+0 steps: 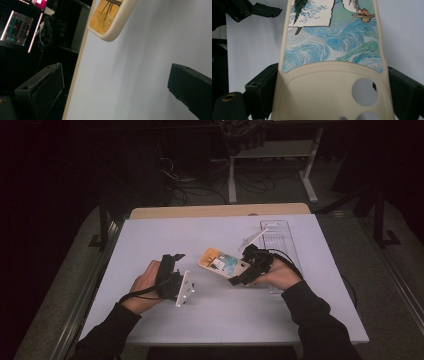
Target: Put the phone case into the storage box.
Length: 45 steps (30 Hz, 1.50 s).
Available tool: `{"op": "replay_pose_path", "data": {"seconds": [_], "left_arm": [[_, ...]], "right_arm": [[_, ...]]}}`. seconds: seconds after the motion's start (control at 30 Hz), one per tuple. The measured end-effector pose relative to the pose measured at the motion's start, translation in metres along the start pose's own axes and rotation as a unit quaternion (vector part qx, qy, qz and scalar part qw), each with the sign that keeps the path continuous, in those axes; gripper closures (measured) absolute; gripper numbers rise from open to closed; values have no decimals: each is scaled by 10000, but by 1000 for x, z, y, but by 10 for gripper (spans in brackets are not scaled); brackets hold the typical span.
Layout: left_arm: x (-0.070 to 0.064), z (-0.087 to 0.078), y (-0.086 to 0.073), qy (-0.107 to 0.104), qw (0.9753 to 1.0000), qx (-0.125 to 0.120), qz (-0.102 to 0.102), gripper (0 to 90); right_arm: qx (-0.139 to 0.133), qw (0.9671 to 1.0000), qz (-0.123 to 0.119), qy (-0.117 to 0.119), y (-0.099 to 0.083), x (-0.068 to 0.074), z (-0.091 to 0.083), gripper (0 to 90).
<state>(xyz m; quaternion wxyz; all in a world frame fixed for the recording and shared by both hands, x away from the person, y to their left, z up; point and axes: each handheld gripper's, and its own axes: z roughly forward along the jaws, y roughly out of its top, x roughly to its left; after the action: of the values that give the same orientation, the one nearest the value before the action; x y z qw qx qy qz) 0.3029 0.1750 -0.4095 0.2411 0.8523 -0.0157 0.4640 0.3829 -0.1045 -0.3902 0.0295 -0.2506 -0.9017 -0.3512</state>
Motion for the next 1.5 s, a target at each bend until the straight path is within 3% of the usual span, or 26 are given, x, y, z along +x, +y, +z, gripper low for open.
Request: {"op": "replay_pose_path", "data": {"seconds": [0.27,0.43,0.67,1.0,1.07,1.5], "left_arm": [[-5,1,2,254,9988,98,403,0],[-8,2,3,496,9959,150,743,0],[-11,5,6,636,9943,170,844,0],[-7,11,15,796,9923,110,941,0],[-6,12,17,839,9913,92,1011,9],[-4,27,30,1078,9857,95,1291,23]], "right_arm": [[17,10000,-21,12,1,0,1,99],[15,10000,-34,27,1,0,2,99],[10,10000,33,56,4,-1,2,99],[-15,9999,-110,48,18,-3,5,99],[-37,9996,-270,27,20,-5,7,99],[-37,9997,-207,77,29,-9,13,99]]}}
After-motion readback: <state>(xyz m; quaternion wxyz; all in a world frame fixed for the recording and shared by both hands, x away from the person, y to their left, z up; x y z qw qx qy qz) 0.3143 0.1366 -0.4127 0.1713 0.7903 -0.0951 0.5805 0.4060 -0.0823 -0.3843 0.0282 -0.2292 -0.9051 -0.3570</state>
